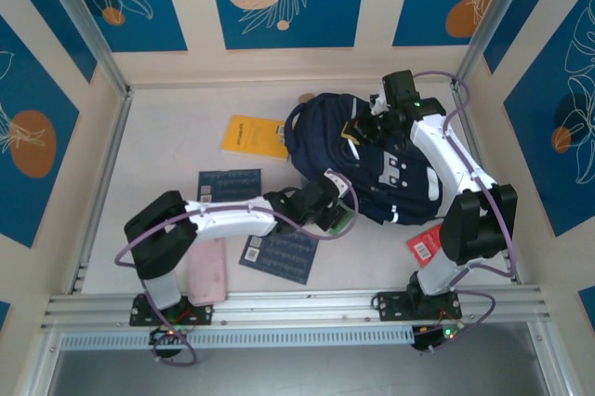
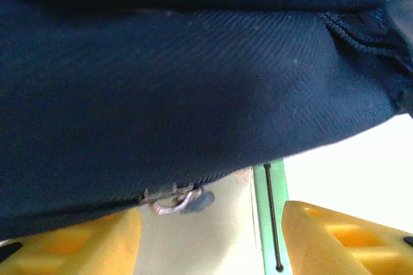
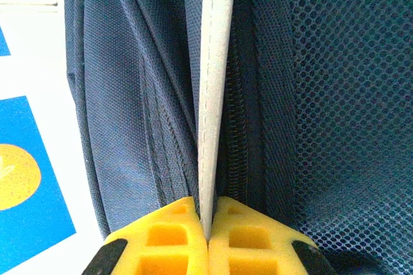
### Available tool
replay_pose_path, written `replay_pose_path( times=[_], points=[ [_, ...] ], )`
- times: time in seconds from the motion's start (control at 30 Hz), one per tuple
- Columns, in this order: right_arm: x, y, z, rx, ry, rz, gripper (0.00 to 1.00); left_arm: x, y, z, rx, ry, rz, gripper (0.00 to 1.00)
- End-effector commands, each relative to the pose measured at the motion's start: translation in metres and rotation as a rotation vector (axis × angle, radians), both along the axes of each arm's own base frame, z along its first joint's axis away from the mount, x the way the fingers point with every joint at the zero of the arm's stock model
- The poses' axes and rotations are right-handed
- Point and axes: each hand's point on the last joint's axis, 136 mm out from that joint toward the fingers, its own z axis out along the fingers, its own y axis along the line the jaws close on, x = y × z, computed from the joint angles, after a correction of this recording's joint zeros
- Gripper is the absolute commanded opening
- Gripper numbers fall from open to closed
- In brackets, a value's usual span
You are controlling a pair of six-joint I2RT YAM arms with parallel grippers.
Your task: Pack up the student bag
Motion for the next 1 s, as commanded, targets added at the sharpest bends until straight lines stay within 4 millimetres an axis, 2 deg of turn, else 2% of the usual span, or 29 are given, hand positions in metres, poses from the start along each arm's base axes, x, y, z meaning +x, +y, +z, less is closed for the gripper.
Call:
replay_pose_path(
  times=[0.0, 0.1, 0.27, 0.47, 0.63, 0.97],
  points=[
    [-0.004, 0.009, 0.019, 0.088, -0.021, 0.012, 0.00, 0.011, -0.008, 0.012, -0.008, -0.035, 0.033, 0.59],
    [-0.006, 0.013, 0.016, 0.097, -0.023, 0.030, 0.00, 0.019, -0.008, 0.013, 0.011, -0.059, 0.056, 0.55],
    [-0.009, 0.012, 0.007, 0.024, -0.024, 0.039, 0.00, 0.026, 0.002, 0.016, 0.044, -0.087, 0.094, 0.30],
    [-0.009, 0.008, -0.006, -0.108, -0.039, 0.049, 0.00, 0.020, 0.019, 0.012, 0.051, -0.064, 0.100, 0.15],
    [-0.009, 0.014, -0.017, -0.219, -0.059, 0.098, 0.00, 0.017, 0.030, 0.009, 0.076, -0.049, 0.096, 0.00],
    [-0.014, 0.022, -0.028, -0.394, -0.140, 0.220, 0.00, 0.019, 0.063, 0.011, 0.100, -0.023, 0.128, 0.00]
  ],
)
